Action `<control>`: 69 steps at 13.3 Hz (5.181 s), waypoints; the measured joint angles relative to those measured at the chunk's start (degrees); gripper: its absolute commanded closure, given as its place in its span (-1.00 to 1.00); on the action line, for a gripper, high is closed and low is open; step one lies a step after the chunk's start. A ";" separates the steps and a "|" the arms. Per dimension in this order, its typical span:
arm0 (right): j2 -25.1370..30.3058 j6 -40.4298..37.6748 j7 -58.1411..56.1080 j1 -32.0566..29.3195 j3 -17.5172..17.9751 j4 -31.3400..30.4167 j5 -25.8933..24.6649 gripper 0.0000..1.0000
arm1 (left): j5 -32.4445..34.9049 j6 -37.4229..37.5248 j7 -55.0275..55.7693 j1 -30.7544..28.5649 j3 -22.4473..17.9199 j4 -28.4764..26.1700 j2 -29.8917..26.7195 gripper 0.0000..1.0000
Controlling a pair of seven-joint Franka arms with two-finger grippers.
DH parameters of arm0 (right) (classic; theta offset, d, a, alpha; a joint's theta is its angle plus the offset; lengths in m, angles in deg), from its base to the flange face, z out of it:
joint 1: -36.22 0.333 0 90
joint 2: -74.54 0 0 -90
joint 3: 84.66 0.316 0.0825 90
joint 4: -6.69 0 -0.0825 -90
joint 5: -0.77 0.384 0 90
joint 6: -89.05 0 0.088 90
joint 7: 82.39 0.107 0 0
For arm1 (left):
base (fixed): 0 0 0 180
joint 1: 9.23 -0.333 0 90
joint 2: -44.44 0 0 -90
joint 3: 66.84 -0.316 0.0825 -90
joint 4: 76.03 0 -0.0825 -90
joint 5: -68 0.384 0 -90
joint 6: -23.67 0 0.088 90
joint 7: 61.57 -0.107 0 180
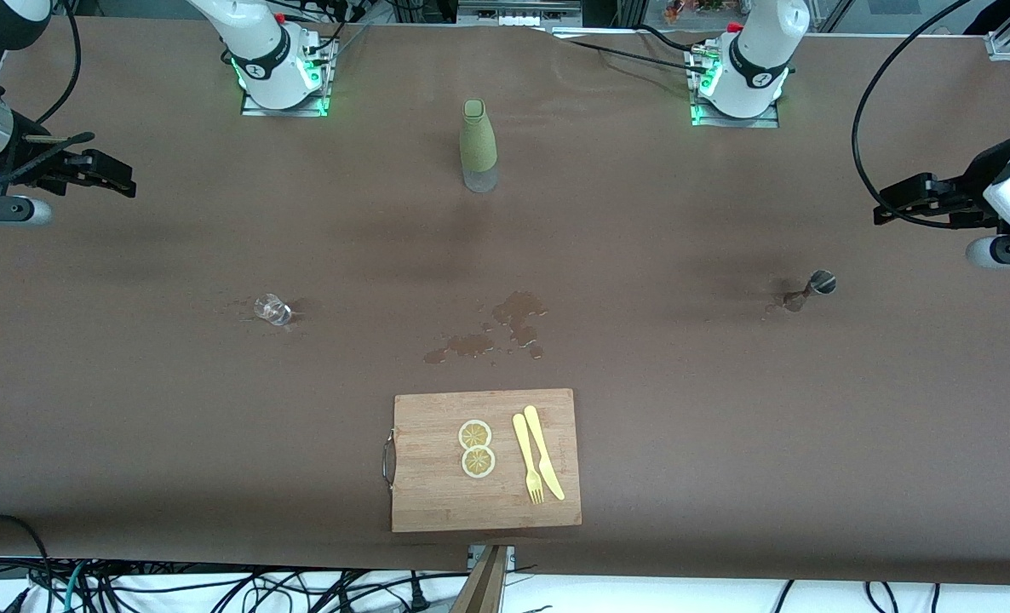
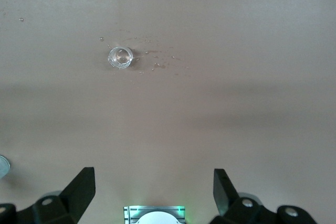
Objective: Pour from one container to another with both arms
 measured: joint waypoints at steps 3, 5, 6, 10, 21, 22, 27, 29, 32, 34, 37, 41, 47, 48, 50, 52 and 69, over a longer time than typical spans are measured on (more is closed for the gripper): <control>-0.05 -0.01 -0.16 -0.07 -0.02 0.02 0.00 -1.00 | 0.00 -0.02 0.00 0.17 0.03 0.01 0.11 -1.00; -0.07 -0.01 -0.58 -0.10 -0.03 0.02 0.00 -1.00 | 0.00 -0.03 0.00 0.27 0.12 0.01 0.15 -1.00; -0.08 -0.02 -0.86 -0.15 -0.05 0.02 0.00 -1.00 | 0.00 -0.03 0.00 0.31 0.23 0.01 0.21 -1.00; -0.37 -0.03 -1.58 -0.41 -0.80 0.02 0.00 -1.00 | 0.00 -0.13 0.00 0.35 0.31 0.02 0.31 -1.00; -1.82 0.03 -1.98 -0.41 -1.08 0.04 0.01 -1.00 | 0.00 -0.15 0.00 0.35 0.30 0.02 0.46 -1.00; -1.92 0.07 -2.42 -0.40 -1.07 0.06 0.07 -1.00 | 0.00 -0.15 0.00 0.35 0.30 0.02 0.50 -1.00; -2.01 0.12 -7.15 -0.46 -1.07 1.01 3.15 -1.00 | 0.00 -0.16 0.00 0.34 0.29 0.05 0.60 -1.00; -2.07 0.73 -13.01 -0.48 -1.27 1.09 3.41 -1.00 | 0.00 -0.16 0.00 0.16 0.16 0.05 0.60 -1.00; -3.27 1.18 -27.52 -0.54 -3.63 1.08 8.22 -1.00 | -3.60 -0.16 0.00 -0.79 -2.12 0.04 0.74 -1.00; -5.74 1.12 -39.65 -0.90 -7.21 1.05 12.99 -1.00 | -6.04 0.04 -5.19 -3.03 -5.87 -0.29 1.52 -1.00; -10.21 1.16 -58.45 -3.65 -9.69 1.02 18.16 -1.00 | -7.05 0.13 -23.65 -8.47 -9.66 -1.05 5.41 -1.00; -16.88 1.93 -82.01 -9.47 -9.83 1.04 27.28 -1.00 | -10.92 0.03 -44.19 -16.44 -10.41 -2.17 12.07 -1.00; -28.87 4.21 -112.74 -13.76 -9.85 1.03 43.28 -1.00 | -30.28 0.94 -81.90 -27.17 -15.02 -12.63 18.13 -1.00; -31.22 4.25 -117.42 -14.15 -9.85 1.01 45.77 -1.00 | -33.24 1.07 -89.53 -28.34 -15.11 -14.75 20.07 -1.00; -36.01 4.24 -125.81 -14.54 -9.85 0.97 50.30 -1.00 | -38.24 1.13 -104.03 -29.70 -15.19 -17.40 25.21 -1.00; -40.59 3.58 -133.24 -14.69 -9.73 0.95 54.08 -0.99 | -43.35 2.21 -116.74 -30.32 -15.20 -17.96 30.65 -1.00; -59.51 -3.34 -152.75 -14.61 -0.45 8.83 64.01 -0.07 | -64.35 4.57 -156.48 -29.51 -10.30 -15.69 47.97 -1.00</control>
